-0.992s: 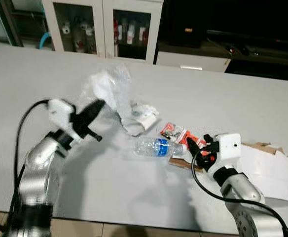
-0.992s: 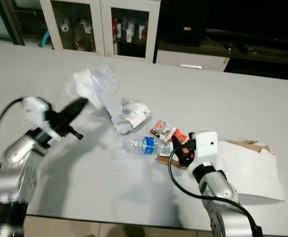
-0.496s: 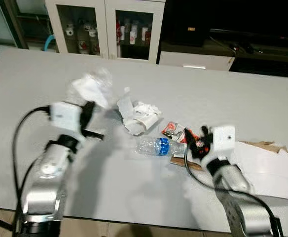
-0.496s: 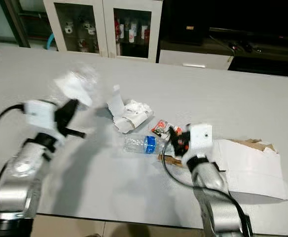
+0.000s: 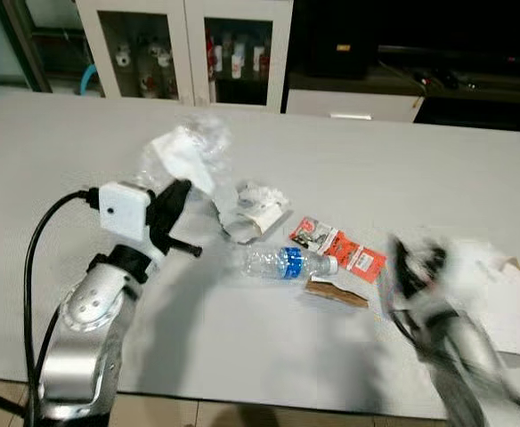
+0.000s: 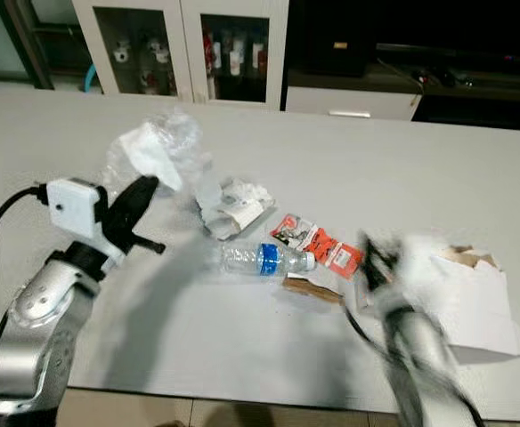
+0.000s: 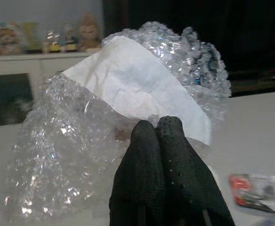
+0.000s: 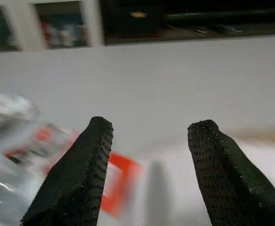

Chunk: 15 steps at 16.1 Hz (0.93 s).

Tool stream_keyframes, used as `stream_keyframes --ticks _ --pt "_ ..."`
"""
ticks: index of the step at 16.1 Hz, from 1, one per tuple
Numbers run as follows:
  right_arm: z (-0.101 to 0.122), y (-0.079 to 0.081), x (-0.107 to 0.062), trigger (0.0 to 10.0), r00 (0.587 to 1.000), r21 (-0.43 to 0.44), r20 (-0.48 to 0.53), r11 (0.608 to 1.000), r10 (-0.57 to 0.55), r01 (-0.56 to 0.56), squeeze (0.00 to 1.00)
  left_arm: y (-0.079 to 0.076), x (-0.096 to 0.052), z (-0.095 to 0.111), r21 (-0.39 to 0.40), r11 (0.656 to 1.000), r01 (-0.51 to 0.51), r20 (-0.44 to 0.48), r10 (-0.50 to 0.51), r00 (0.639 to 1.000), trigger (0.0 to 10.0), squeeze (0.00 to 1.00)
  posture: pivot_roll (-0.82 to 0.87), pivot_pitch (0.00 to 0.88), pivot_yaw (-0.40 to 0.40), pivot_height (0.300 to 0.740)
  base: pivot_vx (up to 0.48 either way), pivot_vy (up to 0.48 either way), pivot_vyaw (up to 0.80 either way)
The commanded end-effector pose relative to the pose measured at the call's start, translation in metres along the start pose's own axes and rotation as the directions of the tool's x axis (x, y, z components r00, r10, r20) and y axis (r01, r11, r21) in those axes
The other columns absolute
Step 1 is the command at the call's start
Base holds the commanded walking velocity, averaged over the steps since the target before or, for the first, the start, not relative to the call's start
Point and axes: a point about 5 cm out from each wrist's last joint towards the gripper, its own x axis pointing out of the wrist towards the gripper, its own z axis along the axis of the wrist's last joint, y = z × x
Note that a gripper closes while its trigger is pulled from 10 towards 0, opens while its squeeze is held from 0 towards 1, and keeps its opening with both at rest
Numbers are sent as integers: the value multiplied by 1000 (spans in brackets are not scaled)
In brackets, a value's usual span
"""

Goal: Picking trash to rubbish bin

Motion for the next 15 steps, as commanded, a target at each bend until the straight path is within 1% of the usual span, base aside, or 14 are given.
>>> stream_keyframes --ticks 1,2,3,4,5,6,7,8,9,10,11,13,15 --pt "3 -15 -9 10000 999 -23 27 999 -40 41 0 -4 -3 6 -14 997 75 16 -75 997 10000 0 -49 0 -38 740 0 0 0" --pt "1 -16 -11 10000 999 -31 13 999 -39 39 0 -5 -4 6 -15 996 88 4 -88 996 10000 0 -50 0 -37 740 0 0 0" --pt "10 -7 -8 10000 999 -38 48 999 12 -11 0 -4 -5 0 10 998 67 -34 -66 997 10000 0 -58 0 -32 740 0 0 0" --pt "15 -3 -7 10000 997 -44 65 999 32 -29 0 -3 -6 -2 12 999 52 -40 -52 998 10000 0 -58 0 -32 740 0 0 0" --pt "26 10 -1 10000 991 -53 112 996 74 -69 0 -2 -8 -11 47 999 5 -90 -1 996 10000 0 -58 0 -35 740 0 0 0" --pt "29 13 0 10000 988 -40 128 996 82 -77 0 -2 -9 -14 49 999 -12 -107 17 994 10000 0 -58 0 -35 740 0 0 0" --pt "29 17 5 10000 989 0 130 997 73 -74 0 -6 -10 -18 37 999 -33 -141 38 989 10000 0 -52 0 -36 740 0 0 0" --pt "27 18 7 10000 991 4 118 997 70 -71 0 -9 -10 -20 63 998 -11 -147 20 989 10000 0 -49 0 -36 740 0 0 0" --pt "23 19 8 10000 993 7 100 998 63 -64 0 -12 -12 -22 71 997 1 -162 11 987 10000 0 -47 0 -35 740 0 0 0" --pt "17 20 8 10000 996 5 59 998 60 -60 0 -13 -13 -24 90 996 3 -179 14 984 10000 0 -44 0 -35 740 0 0 0" --pt "14 22 9 10000 997 3 41 997 71 -71 0 -14 -13 -25 94 996 2 -182 16 983 10000 0 -45 0 -36 740 0 0 0" --pt "10 31 10 10000 991 -15 8 991 133 -133 0 -15 -13 -26 108 994 -1 -189 21 982 10000 0 -42 0 -35 740 0 0 0" --pt "4 38 11 10000 987 -2 -23 988 157 -157 0 -16 -11 -26 117 993 7 -194 16 981 10000 0 -39 0 -30 740 0 0 0"
